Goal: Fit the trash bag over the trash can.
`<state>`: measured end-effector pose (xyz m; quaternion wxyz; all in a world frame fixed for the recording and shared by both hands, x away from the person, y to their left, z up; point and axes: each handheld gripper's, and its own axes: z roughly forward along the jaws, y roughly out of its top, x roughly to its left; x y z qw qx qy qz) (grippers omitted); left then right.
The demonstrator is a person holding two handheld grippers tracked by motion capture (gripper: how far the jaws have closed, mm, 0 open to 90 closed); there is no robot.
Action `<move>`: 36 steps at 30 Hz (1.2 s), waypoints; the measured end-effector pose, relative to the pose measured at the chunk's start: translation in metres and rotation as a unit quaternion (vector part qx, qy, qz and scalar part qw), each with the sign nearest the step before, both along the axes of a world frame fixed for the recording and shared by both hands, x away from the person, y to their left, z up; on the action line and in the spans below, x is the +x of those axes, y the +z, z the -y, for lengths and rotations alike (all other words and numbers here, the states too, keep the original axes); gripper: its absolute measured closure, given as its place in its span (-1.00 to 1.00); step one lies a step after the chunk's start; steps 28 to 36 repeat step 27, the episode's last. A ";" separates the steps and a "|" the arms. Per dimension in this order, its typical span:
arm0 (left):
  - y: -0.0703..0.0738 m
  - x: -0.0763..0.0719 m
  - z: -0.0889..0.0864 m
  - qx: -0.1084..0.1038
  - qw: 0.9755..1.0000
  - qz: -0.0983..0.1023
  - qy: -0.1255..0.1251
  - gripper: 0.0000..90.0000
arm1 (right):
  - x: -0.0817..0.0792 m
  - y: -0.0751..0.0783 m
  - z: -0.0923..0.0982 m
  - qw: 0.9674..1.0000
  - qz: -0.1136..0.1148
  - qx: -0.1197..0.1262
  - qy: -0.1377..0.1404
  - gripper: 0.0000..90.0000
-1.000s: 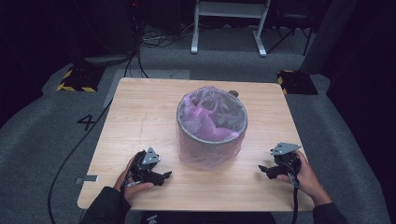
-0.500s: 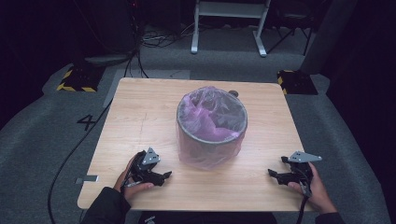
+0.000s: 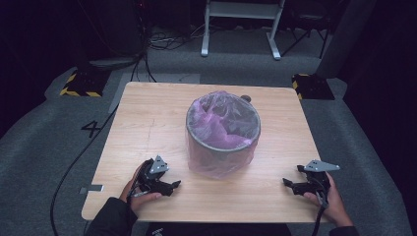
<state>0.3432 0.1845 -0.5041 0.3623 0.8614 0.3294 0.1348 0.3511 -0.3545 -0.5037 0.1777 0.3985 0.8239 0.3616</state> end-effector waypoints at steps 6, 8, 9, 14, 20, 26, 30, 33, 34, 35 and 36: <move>0.000 0.000 0.000 0.000 1.000 0.000 0.000 -0.67 | 0.000 0.000 0.000 1.000 0.000 0.000 0.000 -0.70; 0.000 0.000 0.000 0.000 1.000 0.000 -0.001 -0.67 | 0.000 0.000 0.000 1.000 0.001 -0.001 -0.001 -0.70; 0.000 0.000 0.000 0.000 1.000 0.000 -0.001 -0.67 | 0.000 0.000 0.000 1.000 0.001 0.000 -0.001 -0.70; 0.000 0.001 0.000 0.001 1.000 0.000 -0.003 -0.67 | 0.000 0.000 0.000 1.000 0.001 -0.001 -0.003 -0.71; 0.000 0.001 0.000 -0.001 1.000 0.000 -0.003 -0.68 | 0.000 0.000 0.000 1.000 0.000 -0.001 -0.003 -0.71; 0.000 0.001 0.000 -0.001 1.000 0.000 -0.002 -0.68 | 0.000 0.000 0.000 1.000 0.000 -0.001 -0.003 -0.71; 0.000 0.001 0.000 -0.001 1.000 0.000 -0.003 -0.68 | 0.000 0.000 0.000 1.000 0.000 -0.001 -0.003 -0.71; 0.000 0.001 0.000 -0.001 1.000 0.000 -0.003 -0.68 | 0.000 0.000 0.000 1.000 0.000 -0.001 -0.003 -0.71; 0.000 0.001 0.000 -0.001 1.000 0.000 -0.003 -0.68 | 0.000 0.000 0.000 1.000 0.000 -0.001 -0.003 -0.71; 0.000 0.001 0.000 -0.001 1.000 0.000 -0.003 -0.68 | 0.000 0.000 0.000 1.000 0.000 -0.001 -0.003 -0.71; 0.000 0.001 0.000 -0.001 1.000 0.000 -0.003 -0.68 | 0.000 0.000 0.000 1.000 0.000 -0.001 -0.003 -0.71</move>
